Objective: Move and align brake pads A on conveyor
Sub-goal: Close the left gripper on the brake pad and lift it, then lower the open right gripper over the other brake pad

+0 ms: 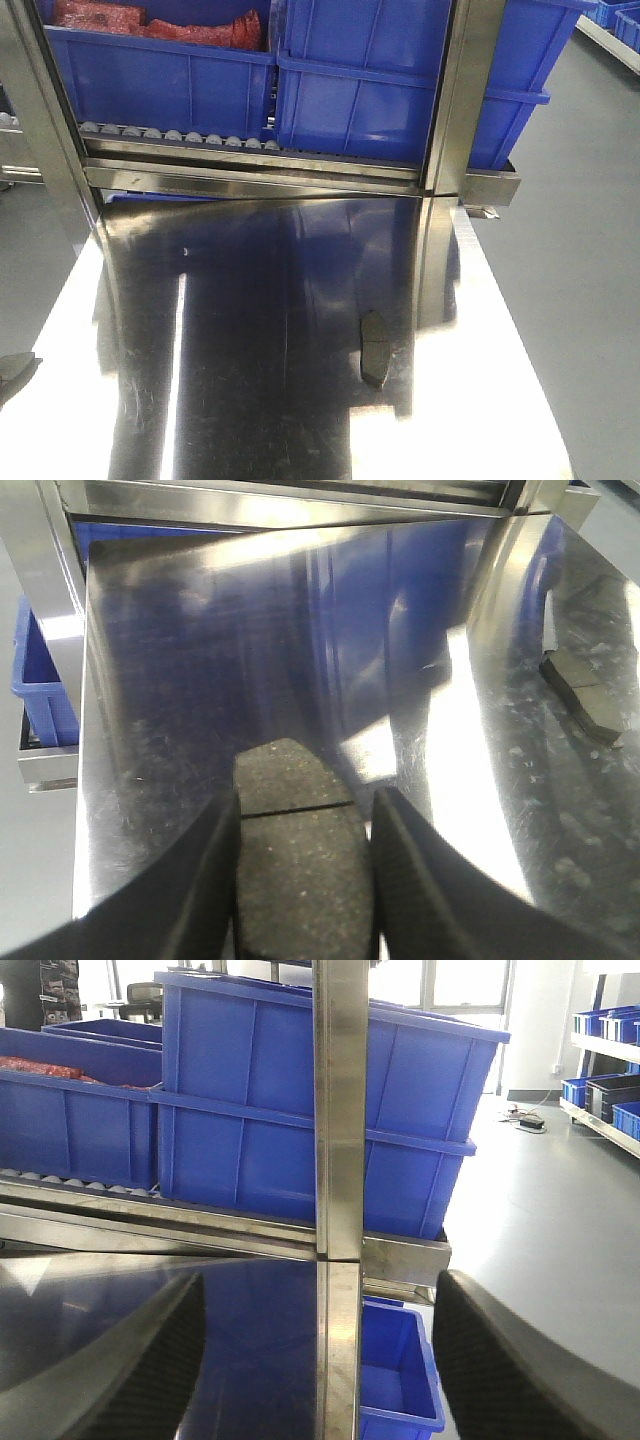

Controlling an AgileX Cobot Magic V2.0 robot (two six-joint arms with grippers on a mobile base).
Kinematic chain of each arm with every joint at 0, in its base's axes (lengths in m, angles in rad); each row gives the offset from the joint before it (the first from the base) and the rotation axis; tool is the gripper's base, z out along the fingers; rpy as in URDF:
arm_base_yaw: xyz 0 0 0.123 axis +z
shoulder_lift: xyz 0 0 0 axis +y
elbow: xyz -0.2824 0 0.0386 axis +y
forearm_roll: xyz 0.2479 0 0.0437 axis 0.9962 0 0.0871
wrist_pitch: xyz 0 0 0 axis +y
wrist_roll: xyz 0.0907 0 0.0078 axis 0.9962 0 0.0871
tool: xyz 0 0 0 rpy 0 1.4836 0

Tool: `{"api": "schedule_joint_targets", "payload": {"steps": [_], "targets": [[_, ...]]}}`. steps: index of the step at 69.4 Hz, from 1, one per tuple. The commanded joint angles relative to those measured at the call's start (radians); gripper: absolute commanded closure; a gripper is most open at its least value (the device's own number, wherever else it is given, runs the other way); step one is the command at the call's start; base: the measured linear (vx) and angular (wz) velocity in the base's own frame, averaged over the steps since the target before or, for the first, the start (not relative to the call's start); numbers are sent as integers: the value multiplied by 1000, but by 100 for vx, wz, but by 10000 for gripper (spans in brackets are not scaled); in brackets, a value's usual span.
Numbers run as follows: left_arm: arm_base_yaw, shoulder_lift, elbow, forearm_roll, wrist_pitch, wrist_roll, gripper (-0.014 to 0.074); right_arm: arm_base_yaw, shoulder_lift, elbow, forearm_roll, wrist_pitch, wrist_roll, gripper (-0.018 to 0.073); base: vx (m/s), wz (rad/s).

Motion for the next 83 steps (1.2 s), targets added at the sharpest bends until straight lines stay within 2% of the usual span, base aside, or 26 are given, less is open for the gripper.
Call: {"api": "schedule_joint_targets", "payload": {"steps": [1,38,47,60,83], "targets": [[-4,7,-30,8,-96,-7,604,-3,11,-27,-3,-73,-2,96,0,0],[-4,7,-30,8,-96,-7,602,-3,11,-27,2,-75,0,96,0,0],[-4,7,-30,8,-96,-7,602,-3,22,-42,47,-57,19,96,0,0],[-4,7,-30,8,-96,-7,602,-3,223,-177,76,109,29,110,0,0],[-4,7,-30,8,-96,-7,602,-3,708,-505,75,594,14,109,0,0]]}}
